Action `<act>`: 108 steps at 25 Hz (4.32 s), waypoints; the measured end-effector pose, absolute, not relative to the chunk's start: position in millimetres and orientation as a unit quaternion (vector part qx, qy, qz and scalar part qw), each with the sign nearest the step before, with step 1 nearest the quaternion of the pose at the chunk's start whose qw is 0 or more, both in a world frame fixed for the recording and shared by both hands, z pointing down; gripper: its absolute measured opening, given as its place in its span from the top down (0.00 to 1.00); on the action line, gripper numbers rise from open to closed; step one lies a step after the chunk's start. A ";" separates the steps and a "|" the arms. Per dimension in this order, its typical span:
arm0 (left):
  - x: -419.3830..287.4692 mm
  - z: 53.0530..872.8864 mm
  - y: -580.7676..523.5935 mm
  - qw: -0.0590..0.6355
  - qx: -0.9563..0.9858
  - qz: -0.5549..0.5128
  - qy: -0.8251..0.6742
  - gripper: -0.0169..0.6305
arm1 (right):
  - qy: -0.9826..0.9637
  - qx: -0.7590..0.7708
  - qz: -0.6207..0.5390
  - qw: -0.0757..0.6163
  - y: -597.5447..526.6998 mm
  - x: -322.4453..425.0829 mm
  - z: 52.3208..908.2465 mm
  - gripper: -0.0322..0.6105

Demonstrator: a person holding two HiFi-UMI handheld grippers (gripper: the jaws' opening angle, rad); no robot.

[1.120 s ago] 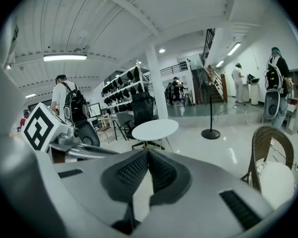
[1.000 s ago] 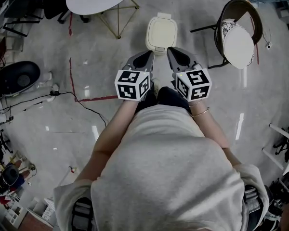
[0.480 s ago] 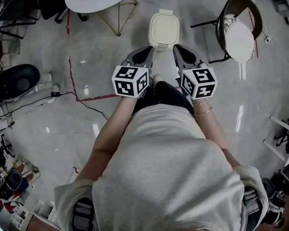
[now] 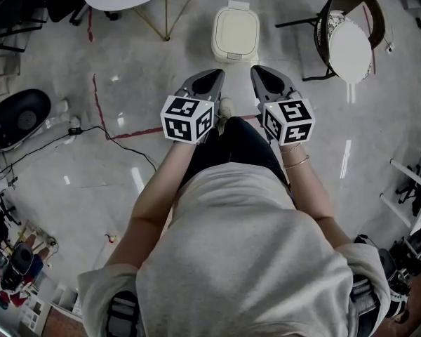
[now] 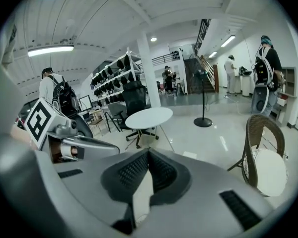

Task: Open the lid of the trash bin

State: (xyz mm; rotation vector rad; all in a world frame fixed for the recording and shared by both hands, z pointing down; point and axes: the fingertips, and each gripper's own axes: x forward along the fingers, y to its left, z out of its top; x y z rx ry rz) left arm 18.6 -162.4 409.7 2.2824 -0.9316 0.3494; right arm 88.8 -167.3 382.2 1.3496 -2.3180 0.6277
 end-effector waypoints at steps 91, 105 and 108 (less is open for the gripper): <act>40.0 790.4 -220.7 0.420 0.791 0.249 -0.368 0.96 | -0.746 0.445 0.340 0.360 -250.8 102.5 815.2 0.94; 35.9 755.1 -215.9 0.419 0.803 0.244 -0.346 0.96 | -0.731 0.445 0.391 0.339 -252.1 97.7 798.5 0.94; 38.9 738.9 -213.1 0.408 0.815 0.247 -0.330 0.96 | -0.744 0.440 0.380 0.329 -249.9 95.2 775.2 0.94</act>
